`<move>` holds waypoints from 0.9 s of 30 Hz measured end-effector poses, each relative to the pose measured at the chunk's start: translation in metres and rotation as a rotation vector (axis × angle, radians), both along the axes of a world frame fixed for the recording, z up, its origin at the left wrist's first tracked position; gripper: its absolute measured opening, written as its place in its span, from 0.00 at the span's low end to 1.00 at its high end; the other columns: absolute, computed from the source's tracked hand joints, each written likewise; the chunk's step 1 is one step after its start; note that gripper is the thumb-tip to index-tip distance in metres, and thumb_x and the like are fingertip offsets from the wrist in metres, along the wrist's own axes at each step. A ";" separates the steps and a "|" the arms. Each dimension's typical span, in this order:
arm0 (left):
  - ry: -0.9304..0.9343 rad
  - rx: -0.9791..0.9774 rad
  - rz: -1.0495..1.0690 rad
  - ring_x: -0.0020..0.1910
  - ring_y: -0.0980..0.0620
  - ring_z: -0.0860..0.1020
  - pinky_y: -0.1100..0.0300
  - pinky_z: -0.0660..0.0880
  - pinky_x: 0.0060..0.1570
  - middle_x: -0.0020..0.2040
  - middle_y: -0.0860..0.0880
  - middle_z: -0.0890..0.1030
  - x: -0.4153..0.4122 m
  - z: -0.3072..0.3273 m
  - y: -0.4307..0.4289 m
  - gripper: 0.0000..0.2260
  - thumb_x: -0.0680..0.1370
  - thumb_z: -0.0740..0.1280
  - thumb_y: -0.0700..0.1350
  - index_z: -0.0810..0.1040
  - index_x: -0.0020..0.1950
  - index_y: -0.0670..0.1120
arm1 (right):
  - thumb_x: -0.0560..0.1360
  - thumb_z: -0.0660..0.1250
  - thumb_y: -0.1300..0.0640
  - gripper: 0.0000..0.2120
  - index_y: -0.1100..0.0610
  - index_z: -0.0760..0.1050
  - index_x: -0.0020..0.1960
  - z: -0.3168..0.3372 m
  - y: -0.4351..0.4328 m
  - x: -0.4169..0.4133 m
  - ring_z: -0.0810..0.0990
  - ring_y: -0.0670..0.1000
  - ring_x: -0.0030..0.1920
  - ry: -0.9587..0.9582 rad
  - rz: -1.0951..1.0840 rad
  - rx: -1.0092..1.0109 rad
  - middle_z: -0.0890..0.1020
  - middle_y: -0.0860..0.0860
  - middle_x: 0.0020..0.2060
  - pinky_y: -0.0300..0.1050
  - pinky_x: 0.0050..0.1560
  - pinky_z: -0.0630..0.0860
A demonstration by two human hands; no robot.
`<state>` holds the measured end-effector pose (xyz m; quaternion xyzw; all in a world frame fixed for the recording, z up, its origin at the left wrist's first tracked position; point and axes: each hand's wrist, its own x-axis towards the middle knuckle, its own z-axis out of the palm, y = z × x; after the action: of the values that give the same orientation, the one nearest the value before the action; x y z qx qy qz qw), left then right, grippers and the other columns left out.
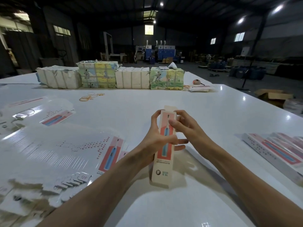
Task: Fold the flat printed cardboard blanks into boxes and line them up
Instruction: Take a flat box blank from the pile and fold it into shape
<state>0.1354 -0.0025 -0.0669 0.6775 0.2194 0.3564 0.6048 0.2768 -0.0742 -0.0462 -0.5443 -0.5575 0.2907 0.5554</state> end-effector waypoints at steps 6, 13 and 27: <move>0.022 -0.074 -0.007 0.47 0.56 0.87 0.58 0.84 0.37 0.58 0.46 0.76 0.003 -0.005 0.003 0.44 0.70 0.79 0.35 0.59 0.59 0.78 | 0.84 0.62 0.43 0.14 0.48 0.76 0.65 -0.007 0.005 0.003 0.87 0.52 0.55 0.043 -0.047 0.016 0.86 0.48 0.51 0.46 0.54 0.85; 0.126 -0.024 -0.066 0.50 0.63 0.84 0.62 0.83 0.39 0.59 0.53 0.76 0.002 -0.009 0.002 0.43 0.70 0.80 0.41 0.57 0.64 0.77 | 0.85 0.64 0.52 0.11 0.51 0.77 0.66 -0.007 0.009 0.015 0.88 0.56 0.51 0.167 -0.215 0.051 0.88 0.49 0.47 0.46 0.47 0.85; 0.178 -0.008 -0.133 0.48 0.60 0.86 0.61 0.83 0.38 0.50 0.62 0.82 -0.001 -0.010 0.006 0.45 0.73 0.79 0.40 0.54 0.70 0.74 | 0.85 0.64 0.56 0.11 0.63 0.80 0.56 0.010 -0.003 0.012 0.87 0.61 0.53 0.263 -0.175 0.112 0.86 0.54 0.47 0.57 0.52 0.85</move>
<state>0.1340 0.0035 -0.0770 0.7170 0.2285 0.2530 0.6080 0.2884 -0.0767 -0.0363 -0.5162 -0.4459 0.2785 0.6762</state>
